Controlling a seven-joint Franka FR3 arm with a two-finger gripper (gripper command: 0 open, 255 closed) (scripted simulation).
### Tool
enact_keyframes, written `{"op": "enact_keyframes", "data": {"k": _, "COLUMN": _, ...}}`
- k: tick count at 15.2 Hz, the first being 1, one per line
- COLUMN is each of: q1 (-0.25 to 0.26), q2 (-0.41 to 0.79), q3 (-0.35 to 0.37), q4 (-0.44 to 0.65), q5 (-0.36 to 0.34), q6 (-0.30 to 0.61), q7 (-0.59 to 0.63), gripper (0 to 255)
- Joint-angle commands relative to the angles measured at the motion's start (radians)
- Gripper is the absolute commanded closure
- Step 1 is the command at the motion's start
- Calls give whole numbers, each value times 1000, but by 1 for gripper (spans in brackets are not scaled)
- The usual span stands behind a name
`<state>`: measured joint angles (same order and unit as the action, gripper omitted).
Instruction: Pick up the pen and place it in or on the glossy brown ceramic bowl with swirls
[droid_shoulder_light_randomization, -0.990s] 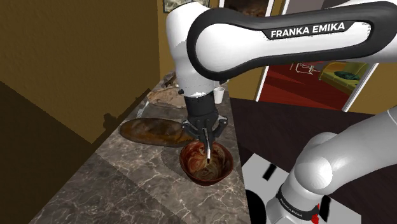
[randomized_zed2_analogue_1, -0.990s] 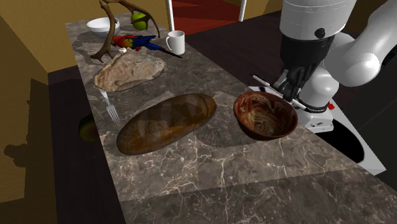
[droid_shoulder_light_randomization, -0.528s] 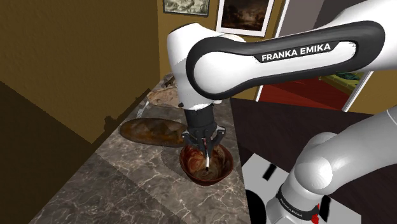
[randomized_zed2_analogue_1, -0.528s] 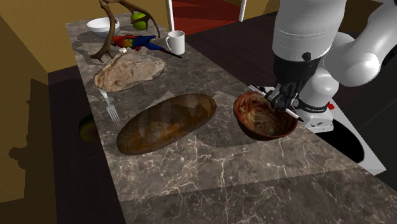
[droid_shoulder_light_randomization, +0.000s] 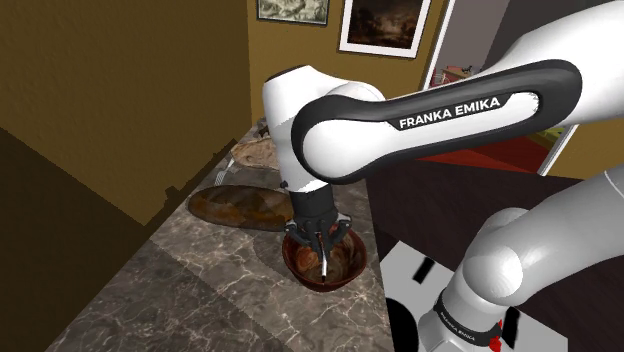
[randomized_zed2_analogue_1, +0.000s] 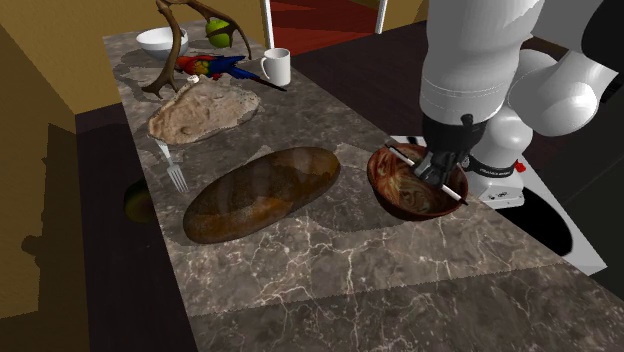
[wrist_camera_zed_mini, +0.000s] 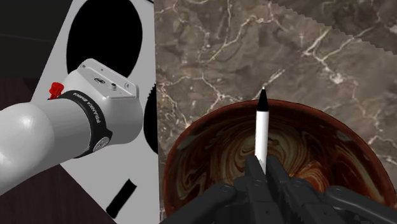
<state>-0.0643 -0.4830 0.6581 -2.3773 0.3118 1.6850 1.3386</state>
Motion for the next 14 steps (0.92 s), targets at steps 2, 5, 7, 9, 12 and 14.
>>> {"op": "enact_keyframes", "data": {"k": 2, "q1": 0, "q2": 1, "q3": 0, "q4": -3, "q5": 0, "q6": 3, "q7": -1, "gripper": 255}}
{"op": "enact_keyframes", "data": {"k": 5, "q1": 0, "q2": 1, "q3": 0, "q4": -2, "q5": 0, "q6": 3, "q7": -1, "gripper": 255}}
{"op": "enact_keyframes", "data": {"k": 7, "q1": 0, "q2": 1, "q3": 0, "q4": -2, "q5": 0, "q6": 3, "q7": -1, "gripper": 0}}
{"op": "enact_keyframes", "data": {"k": 9, "q1": 0, "q2": 1, "q3": 0, "q4": -2, "q5": 0, "q6": 3, "q7": -1, "gripper": 0}}
{"op": "enact_keyframes", "data": {"k": 12, "q1": 0, "q2": 1, "q3": 0, "q4": -2, "q5": 0, "q6": 3, "q7": -1, "gripper": 0}}
{"op": "enact_keyframes", "data": {"k": 14, "q1": -10, "q2": 9, "q3": -11, "q4": 68, "q5": -16, "q6": -59, "q7": 5, "gripper": 0}}
